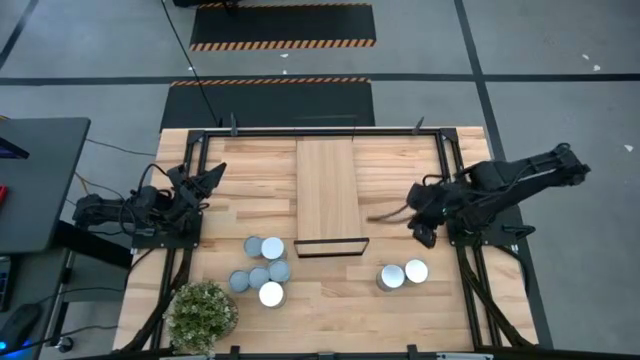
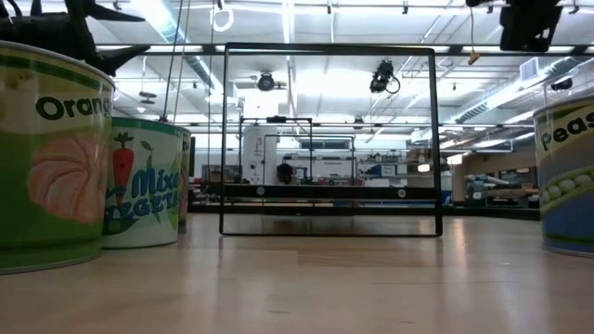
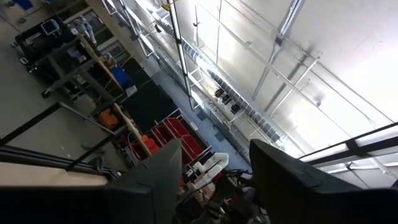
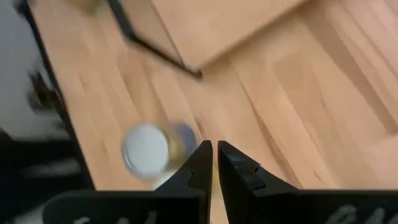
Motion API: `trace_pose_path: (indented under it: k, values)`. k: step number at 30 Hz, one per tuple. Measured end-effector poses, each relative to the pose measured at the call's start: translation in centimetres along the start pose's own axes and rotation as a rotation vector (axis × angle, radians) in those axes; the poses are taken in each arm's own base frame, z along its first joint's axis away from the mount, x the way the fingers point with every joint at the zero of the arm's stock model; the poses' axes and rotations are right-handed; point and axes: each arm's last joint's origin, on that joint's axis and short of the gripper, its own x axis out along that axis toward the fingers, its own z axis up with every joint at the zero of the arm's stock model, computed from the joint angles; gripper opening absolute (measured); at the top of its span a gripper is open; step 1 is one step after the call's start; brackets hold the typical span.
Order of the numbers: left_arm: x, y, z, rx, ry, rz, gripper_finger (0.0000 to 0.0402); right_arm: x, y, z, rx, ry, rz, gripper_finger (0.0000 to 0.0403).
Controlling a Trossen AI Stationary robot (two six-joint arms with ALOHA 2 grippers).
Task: Pick and place cans onto a shelf
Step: Put the canned carrots on the shelf
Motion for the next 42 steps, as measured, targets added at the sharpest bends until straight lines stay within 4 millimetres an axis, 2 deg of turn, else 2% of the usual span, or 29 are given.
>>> trace_pose_path:
  k: [5, 10, 14, 22, 27, 34, 42]
  values:
    - [0.0, 0.0, 0.0, -0.004, 0.0, -0.002, 0.0213, 0.2, 2.4, -0.5, -0.15, 0.121, -0.106, 0.0033]
    - [0.0, 0.0, 0.0, -0.004, 0.0, -0.002, 0.0215, 1.4, 3.3, -1.3, -0.208, 0.215, -0.164, 0.0062]
    - [0.0, 0.0, 0.0, -0.004, -0.001, -0.002, 0.0215, 2.4, 3.8, -1.3, -0.228, 0.283, -0.15, 0.0128]
    - [0.0, 0.0, 0.0, -0.003, -0.001, -0.001, 0.0215, 4.3, 5.3, -1.2, -0.243, 0.332, -0.106, 0.0302]
    - [0.0, 0.0, 0.0, -0.003, -0.001, -0.001, 0.0215, 5.0, 6.1, -2.4, -0.294, 0.261, -0.175, 0.0367]
    - [0.0, 0.0, -0.1, 0.004, 0.006, 0.003, 0.0215, 6.2, 6.5, -5.3, -0.307, 0.264, -0.179, 0.0393]
    - [0.0, 0.1, -0.2, 0.013, 0.014, 0.009, 0.0215, 8.2, 6.1, -6.5, -0.389, 0.277, -0.141, 0.0399]
